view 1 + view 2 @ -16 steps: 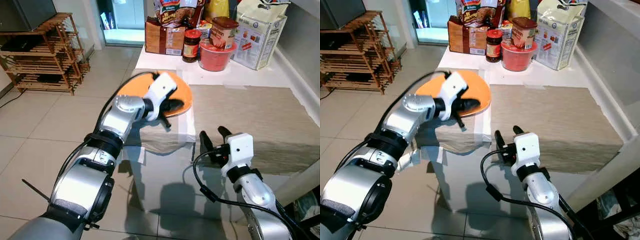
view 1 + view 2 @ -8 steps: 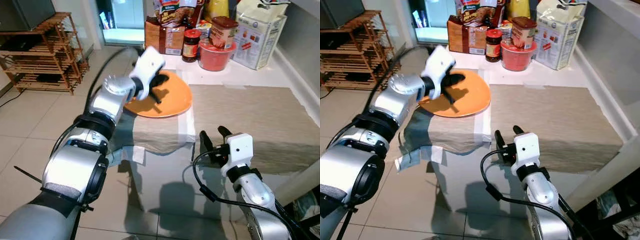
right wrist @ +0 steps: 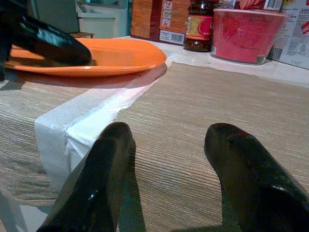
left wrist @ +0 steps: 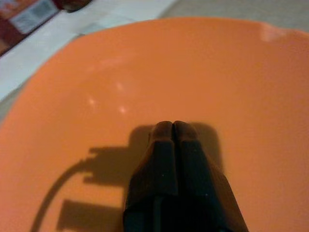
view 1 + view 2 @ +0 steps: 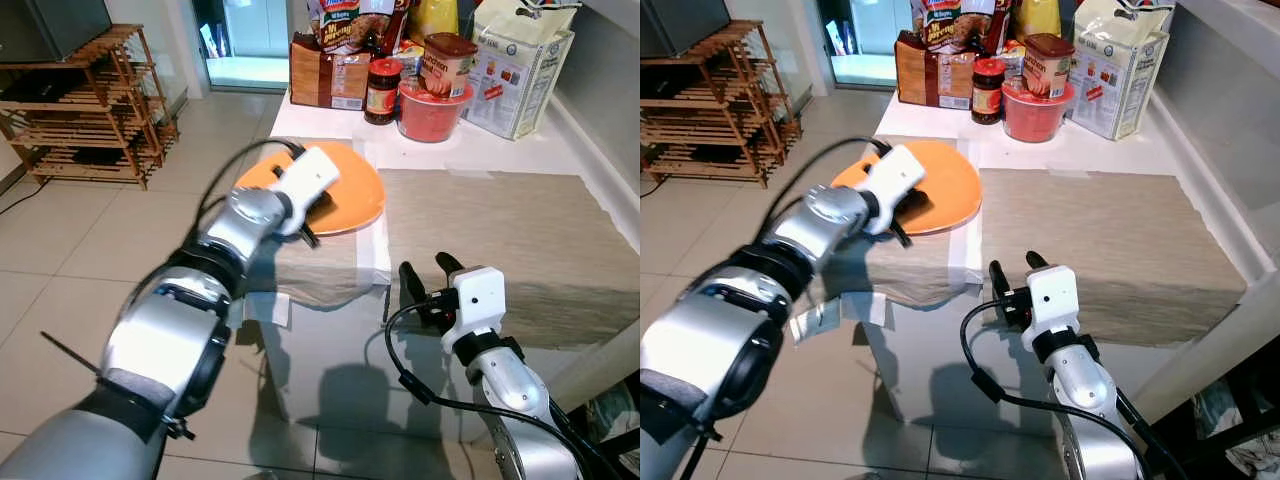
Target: Setting the table
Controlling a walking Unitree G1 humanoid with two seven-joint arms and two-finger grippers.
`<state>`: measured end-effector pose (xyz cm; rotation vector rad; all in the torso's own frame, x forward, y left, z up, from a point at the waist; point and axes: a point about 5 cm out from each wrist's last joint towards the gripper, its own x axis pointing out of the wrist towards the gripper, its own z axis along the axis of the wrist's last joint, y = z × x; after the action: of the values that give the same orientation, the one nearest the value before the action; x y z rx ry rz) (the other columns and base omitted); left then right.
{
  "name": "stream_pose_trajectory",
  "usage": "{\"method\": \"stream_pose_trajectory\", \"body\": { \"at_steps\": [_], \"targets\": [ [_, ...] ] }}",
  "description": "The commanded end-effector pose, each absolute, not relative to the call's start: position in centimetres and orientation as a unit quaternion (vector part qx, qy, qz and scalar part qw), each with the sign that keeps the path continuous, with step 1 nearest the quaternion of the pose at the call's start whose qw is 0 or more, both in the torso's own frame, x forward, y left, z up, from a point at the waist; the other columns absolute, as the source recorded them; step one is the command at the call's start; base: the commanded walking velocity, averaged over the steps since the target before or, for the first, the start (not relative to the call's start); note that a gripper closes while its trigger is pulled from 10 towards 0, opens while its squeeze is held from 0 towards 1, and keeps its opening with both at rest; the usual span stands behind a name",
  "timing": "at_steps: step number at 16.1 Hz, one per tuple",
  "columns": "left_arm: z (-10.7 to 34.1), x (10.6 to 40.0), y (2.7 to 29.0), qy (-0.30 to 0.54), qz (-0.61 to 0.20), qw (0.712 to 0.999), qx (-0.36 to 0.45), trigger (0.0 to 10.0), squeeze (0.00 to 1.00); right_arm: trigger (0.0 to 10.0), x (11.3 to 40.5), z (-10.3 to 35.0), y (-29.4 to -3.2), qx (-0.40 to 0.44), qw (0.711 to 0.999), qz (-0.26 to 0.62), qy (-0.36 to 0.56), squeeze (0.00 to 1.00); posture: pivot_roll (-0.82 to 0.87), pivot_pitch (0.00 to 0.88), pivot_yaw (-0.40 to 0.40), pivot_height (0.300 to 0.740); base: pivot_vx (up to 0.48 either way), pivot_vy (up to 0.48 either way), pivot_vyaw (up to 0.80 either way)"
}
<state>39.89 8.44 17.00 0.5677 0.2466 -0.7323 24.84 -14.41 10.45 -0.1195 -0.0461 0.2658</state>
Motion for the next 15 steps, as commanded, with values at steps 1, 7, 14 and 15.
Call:
{"method": "stream_pose_trajectory", "body": {
  "at_steps": [1, 7, 14, 15],
  "targets": [
    [16.5, 39.7, 8.4, 0.127, -0.361, 0.878, 0.285, 10.0, 0.0, 10.0, 24.7, 10.2, -14.3, -0.063, 0.989, 0.137, -0.016, 0.0, -0.04, 0.0, 0.03, 0.74, 0.0, 0.0, 0.0],
    [15.3, 38.7, 7.1, 0.136, -0.422, 0.847, 0.294, 10.0, 0.0, 10.0, 24.8, 9.9, -14.1, -0.062, 0.988, 0.138, -0.011, 0.0, -0.04, 0.0, 0.03, 0.74, 0.0, 0.0, 0.0],
    [17.6, 38.6, 5.1, 0.074, -0.459, 0.843, 0.272, 10.0, 0.0, 10.0, 24.8, 9.7, -14.3, -0.064, 0.988, 0.14, -0.008, 0.0, -0.03, 0.0, 0.025, 0.74, 0.0, 0.0, 0.0],
    [18.8, 38.9, 5.0, 0.05, -0.45, 0.853, 0.26, 10.0, 0.0, 10.0, 24.8, 9.7, -14.3, -0.064, 0.988, 0.14, -0.008, 0.0, -0.03, 0.0, 0.025, 0.74, 0.0, 0.0, 0.0]
  ]
}}
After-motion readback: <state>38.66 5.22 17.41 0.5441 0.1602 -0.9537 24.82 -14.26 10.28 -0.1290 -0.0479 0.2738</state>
